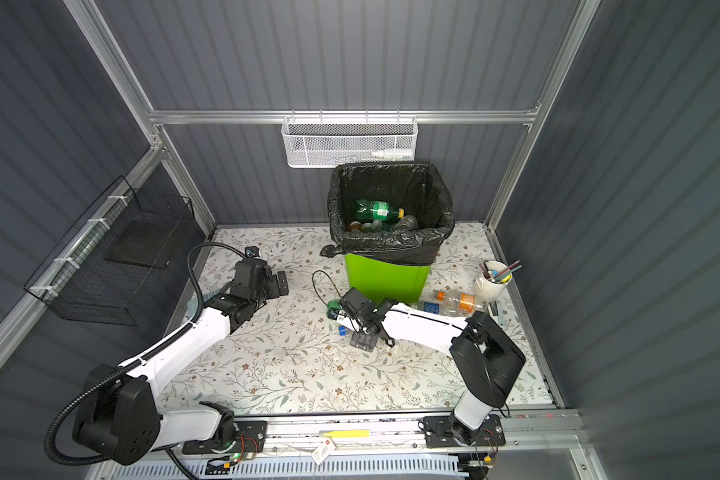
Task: Throw the plastic bottles in the bin
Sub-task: 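Close the right gripper on the blue-cap bottle and lift it high, then drop the blue-cap bottle into the bin and draw the right arm back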
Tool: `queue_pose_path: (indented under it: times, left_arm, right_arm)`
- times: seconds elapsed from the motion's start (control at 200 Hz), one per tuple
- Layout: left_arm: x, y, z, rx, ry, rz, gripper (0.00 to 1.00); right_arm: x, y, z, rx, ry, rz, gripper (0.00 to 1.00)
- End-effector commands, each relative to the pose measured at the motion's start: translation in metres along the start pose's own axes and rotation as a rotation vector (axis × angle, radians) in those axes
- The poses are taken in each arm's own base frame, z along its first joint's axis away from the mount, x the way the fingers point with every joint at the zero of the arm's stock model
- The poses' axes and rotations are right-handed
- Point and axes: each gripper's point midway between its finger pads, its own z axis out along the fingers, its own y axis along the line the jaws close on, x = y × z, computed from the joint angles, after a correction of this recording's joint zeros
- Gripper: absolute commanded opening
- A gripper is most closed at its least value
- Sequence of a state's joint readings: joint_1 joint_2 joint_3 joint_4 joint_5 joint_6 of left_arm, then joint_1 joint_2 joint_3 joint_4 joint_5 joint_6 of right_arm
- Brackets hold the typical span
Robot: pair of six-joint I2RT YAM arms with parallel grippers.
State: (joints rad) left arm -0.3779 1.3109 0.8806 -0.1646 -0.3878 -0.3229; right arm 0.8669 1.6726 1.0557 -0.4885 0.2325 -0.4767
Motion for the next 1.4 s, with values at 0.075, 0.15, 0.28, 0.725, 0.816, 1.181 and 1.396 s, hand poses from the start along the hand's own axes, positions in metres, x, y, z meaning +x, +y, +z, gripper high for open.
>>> queue_pose_path:
  times: [0.075,0.15,0.28,0.725,0.816,1.181,1.396]
  left_arm:
    - [0.0,0.002,-0.004,0.004,-0.004,0.004,1.0]
    - [-0.001,0.002,-0.004,0.004,-0.004,0.006,1.0]
    - [0.0,0.002,-0.002,0.004,0.0,0.008,1.0]
    - [-0.003,0.001,-0.007,0.019,-0.016,0.018,1.0]
    - [-0.004,-0.004,-0.009,0.048,-0.023,0.03,1.0]
    - [0.001,-0.018,-0.007,0.13,-0.014,0.046,1.0]
    - [0.003,-0.025,-0.007,0.169,-0.012,0.041,1.0]
  right_arm:
    - [0.006,0.018,0.009,-0.082,0.054,-0.039,0.78]
    - [0.006,0.021,0.01,-0.099,0.054,-0.036,0.71]
    - [0.002,0.023,0.008,-0.106,0.046,-0.029,0.65]
    - [-0.066,-0.042,-0.137,0.079,-0.417,0.108,0.56]
    - [-0.081,-0.073,-0.212,0.193,-0.616,0.153,0.57]
    - [-0.03,-0.156,-0.539,0.872,-1.394,0.261,0.62]
    - [-0.031,-0.206,-0.54,0.938,-1.345,0.373,0.64]
